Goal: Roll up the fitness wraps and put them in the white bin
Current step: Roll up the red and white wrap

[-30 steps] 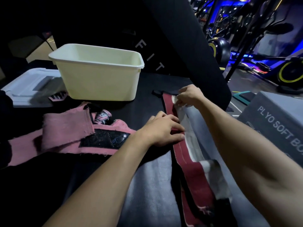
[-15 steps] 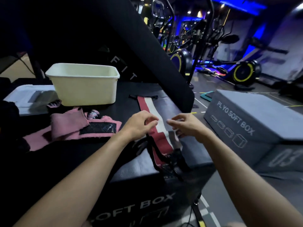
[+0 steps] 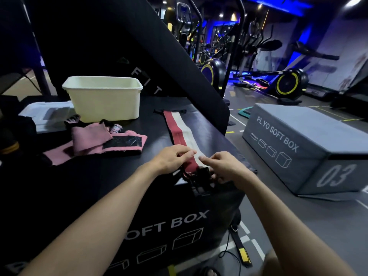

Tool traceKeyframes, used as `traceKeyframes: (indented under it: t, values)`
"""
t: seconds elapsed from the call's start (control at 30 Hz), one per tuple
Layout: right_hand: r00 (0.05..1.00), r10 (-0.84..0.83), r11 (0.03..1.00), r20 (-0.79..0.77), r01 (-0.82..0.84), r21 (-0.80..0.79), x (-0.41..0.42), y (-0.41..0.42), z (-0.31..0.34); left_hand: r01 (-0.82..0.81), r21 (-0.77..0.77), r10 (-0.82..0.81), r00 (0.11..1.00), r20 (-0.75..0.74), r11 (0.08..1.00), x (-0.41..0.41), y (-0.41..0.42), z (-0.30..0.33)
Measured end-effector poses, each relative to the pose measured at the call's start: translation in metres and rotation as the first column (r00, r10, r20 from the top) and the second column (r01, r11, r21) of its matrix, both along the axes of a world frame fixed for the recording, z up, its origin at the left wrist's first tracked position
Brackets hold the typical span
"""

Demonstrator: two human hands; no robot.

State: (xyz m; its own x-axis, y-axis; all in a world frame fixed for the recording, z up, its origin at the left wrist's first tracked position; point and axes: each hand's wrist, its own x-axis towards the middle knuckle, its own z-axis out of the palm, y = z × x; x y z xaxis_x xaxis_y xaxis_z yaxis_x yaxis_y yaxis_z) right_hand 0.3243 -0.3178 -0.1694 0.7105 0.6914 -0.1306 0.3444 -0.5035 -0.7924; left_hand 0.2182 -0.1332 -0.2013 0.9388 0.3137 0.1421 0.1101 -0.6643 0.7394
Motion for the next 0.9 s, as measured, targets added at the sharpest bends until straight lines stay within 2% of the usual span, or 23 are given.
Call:
traceKeyframes:
  t: [0.07,0.13,0.3,0.5,0.6,0.67,0.7,0.77,0.83,0.9]
  values:
    - [0.991,0.023,1.000,-0.131,-0.020,0.023,-0.004,-0.008,-0.006,0.006,0.096,-0.004,1.000,-0.013,0.995,-0.002,-0.002,-0.004]
    - [0.983,0.002,0.998,-0.183,0.010,0.067,-0.006,-0.014,-0.009,0.026,0.191,-0.018,0.999,-0.047,0.981,-0.004,-0.001,-0.007]
    - [0.999,0.004,0.999,0.033,-0.005,0.043,-0.024,-0.029,-0.015,0.064,0.253,-0.045,0.996,-0.081,0.965,-0.010,-0.005,-0.003]
    - [0.984,0.013,0.999,0.177,-0.020,0.037,-0.046,-0.036,-0.038,0.104,0.410,-0.055,0.990,-0.130,0.906,-0.007,-0.002,-0.015]
    - [0.999,0.013,0.978,0.040,-0.021,0.207,-0.052,-0.032,-0.055,0.103,0.487,-0.029,0.987,-0.159,0.867,-0.007,-0.004,-0.019]
    - [0.998,0.017,0.950,-0.056,0.002,0.312,-0.056,-0.029,-0.056,0.102,0.481,-0.017,0.984,-0.178,0.871,-0.009,-0.008,-0.021]
    - [0.993,0.034,0.934,-0.114,0.009,0.356,-0.057,-0.028,-0.054,0.087,0.459,-0.015,0.987,-0.160,0.884,-0.010,-0.010,-0.021]
    - [0.980,0.073,0.908,-0.185,0.011,0.418,-0.060,-0.029,-0.051,0.027,0.361,-0.017,0.999,-0.032,0.932,-0.017,-0.013,-0.018]
    - [0.979,0.064,0.903,-0.193,0.026,0.430,-0.059,-0.030,-0.053,-0.028,0.282,-0.025,0.983,0.183,0.959,-0.029,-0.019,-0.016]
    - [0.978,0.060,0.905,-0.202,0.032,0.423,-0.060,-0.029,-0.055,-0.112,0.248,0.006,0.920,0.391,0.962,-0.050,-0.032,-0.013]
